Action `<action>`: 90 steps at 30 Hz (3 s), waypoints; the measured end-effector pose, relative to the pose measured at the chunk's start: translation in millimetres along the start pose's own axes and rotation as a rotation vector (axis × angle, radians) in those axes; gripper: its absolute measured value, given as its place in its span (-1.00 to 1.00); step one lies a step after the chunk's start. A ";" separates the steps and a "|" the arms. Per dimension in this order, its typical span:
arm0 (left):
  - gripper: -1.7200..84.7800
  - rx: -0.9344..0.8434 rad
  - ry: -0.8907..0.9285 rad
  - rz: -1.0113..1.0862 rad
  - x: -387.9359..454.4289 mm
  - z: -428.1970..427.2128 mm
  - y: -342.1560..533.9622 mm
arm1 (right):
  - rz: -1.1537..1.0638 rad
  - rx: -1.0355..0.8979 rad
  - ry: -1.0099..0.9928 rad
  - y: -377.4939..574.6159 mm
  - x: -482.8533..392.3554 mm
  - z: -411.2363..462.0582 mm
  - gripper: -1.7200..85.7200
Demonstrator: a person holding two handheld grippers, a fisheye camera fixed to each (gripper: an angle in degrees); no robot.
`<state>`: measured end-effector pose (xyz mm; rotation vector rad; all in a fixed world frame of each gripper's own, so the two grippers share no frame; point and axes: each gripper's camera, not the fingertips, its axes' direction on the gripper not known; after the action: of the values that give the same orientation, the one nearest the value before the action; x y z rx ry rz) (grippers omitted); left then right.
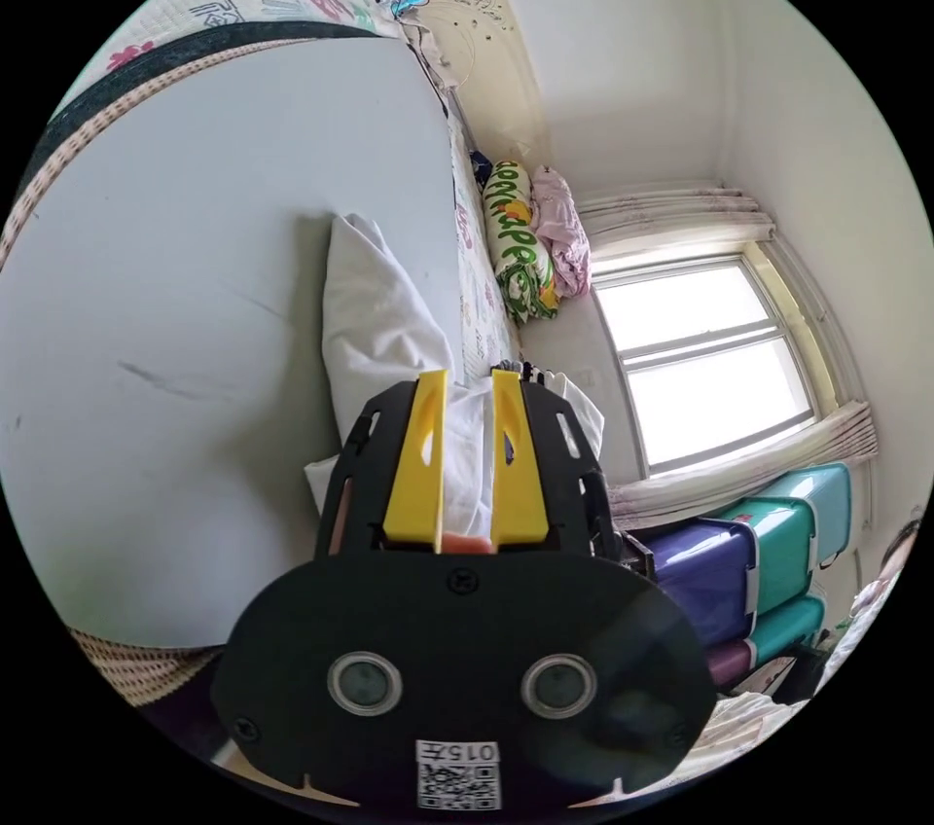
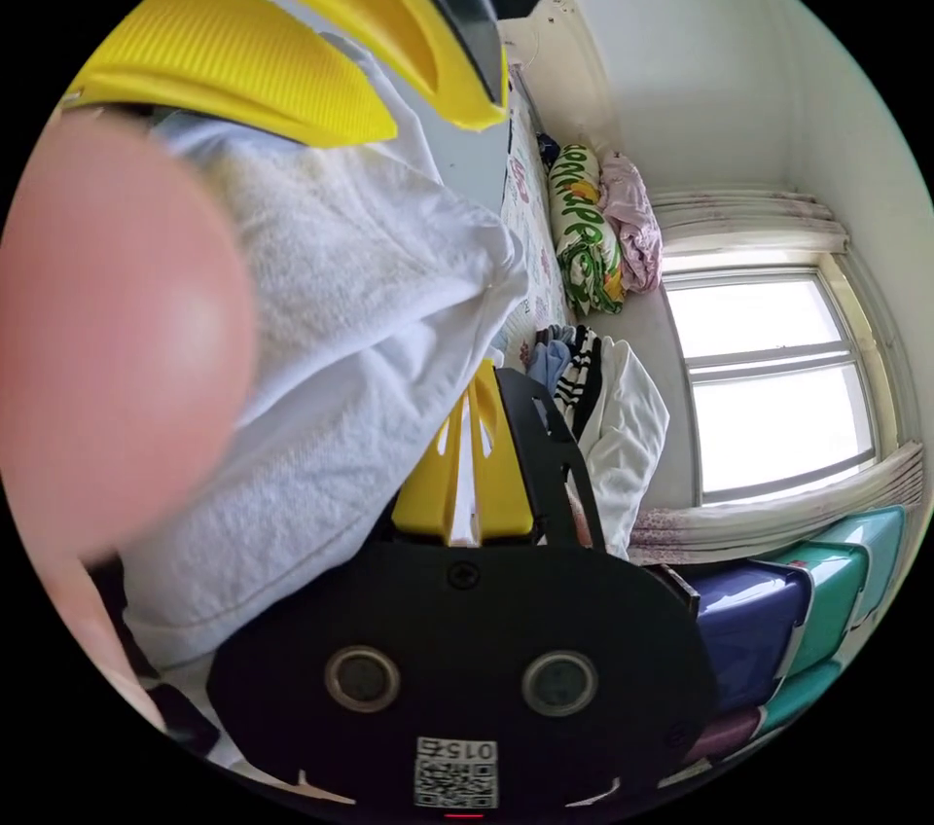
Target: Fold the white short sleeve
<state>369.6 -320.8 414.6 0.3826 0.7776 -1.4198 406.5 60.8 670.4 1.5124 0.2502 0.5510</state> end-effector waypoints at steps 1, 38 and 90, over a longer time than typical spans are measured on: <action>-0.80 -0.005 -0.001 -0.002 0.1 0.5 0.4 | 0.000 0.004 0.006 -8.3 -4.2 1.3 -0.98; -0.81 -0.050 -0.008 -0.002 3.9 18.9 2.9 | 0.016 -0.012 0.004 -146.3 -47.8 56.8 -0.98; -0.68 -0.144 0.395 0.172 -30.5 -21.0 -73.7 | 0.176 0.130 -0.302 62.1 36.7 26.5 -0.98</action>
<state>294.1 -295.3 435.7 0.6134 1.1325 -1.1320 439.1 53.5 739.6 1.7308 -0.0838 0.4438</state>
